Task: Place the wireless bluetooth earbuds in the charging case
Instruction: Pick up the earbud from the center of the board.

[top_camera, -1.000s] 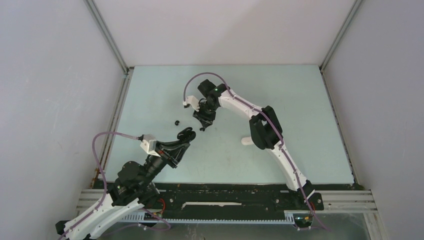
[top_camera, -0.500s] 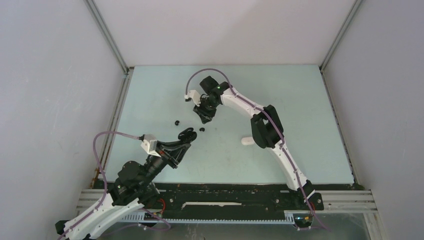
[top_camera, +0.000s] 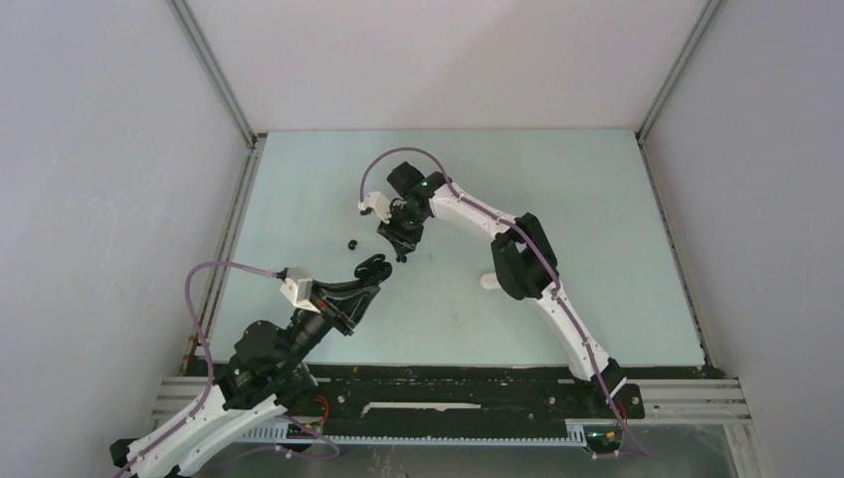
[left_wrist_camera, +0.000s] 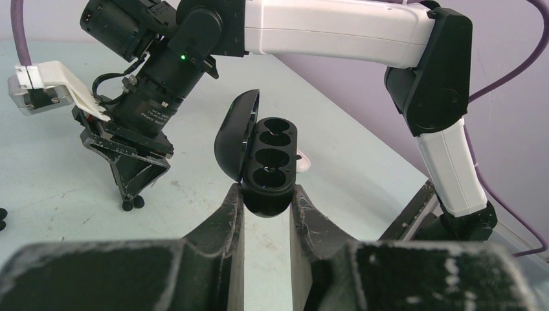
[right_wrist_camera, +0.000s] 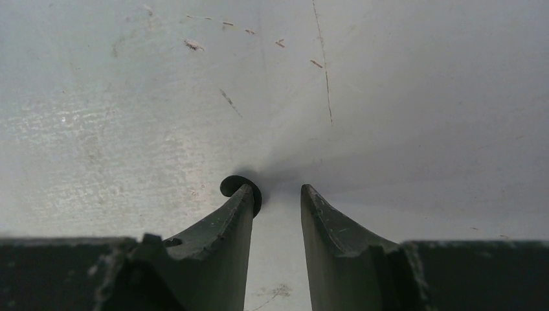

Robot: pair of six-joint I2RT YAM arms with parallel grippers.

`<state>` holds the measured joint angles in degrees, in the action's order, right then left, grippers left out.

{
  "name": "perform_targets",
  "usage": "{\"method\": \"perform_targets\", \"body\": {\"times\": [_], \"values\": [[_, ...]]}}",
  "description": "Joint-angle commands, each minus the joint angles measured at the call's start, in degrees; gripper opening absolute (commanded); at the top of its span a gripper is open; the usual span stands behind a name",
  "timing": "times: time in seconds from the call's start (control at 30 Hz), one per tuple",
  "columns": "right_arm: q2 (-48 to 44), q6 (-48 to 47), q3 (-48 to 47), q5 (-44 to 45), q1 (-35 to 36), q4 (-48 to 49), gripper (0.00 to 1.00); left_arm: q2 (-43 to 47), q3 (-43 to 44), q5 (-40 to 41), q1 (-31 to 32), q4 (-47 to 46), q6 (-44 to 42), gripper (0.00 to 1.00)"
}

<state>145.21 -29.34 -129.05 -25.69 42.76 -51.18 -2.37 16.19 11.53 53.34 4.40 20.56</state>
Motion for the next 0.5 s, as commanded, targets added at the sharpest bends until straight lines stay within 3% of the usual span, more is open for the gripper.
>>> {"method": "perform_targets", "body": {"times": [0.0, 0.23, 0.47], "values": [[-0.91, -0.39, 1.36, 0.25, 0.04, -0.79, 0.36, -0.67, 0.60, -0.84, 0.01, -2.69, 0.36, 0.00], [-3.04, 0.03, 4.17, -1.28, 0.21, -1.42, 0.27, -1.21, 0.08, -1.18, 0.01, -3.57, 0.36, 0.00], [-3.99, 0.81, 5.61, -2.26, 0.53, -1.82, 0.27, -1.84, 0.21, -1.59, -0.04, -3.87, 0.40, 0.00]]}}
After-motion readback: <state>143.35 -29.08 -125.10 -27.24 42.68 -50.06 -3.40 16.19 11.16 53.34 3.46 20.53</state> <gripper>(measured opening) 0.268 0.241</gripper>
